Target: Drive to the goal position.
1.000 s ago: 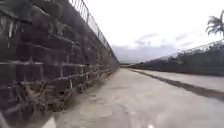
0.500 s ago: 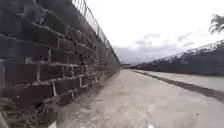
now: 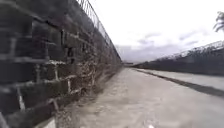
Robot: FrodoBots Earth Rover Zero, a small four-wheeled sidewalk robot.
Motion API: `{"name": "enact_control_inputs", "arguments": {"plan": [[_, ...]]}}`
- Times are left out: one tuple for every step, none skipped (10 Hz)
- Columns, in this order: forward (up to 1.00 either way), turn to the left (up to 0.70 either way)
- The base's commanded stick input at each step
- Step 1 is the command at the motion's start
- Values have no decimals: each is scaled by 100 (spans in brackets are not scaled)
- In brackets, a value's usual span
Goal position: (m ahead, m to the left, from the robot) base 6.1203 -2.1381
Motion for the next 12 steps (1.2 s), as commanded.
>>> {"name": "enact_control_inputs", "arguments": {"plan": [[100,-27],[100,-27],[100,-27],[100,-23],[100,-12],[100,0],[100,0],[100,0],[100,-5],[100,-15],[100,-25],[100,-27]]}}
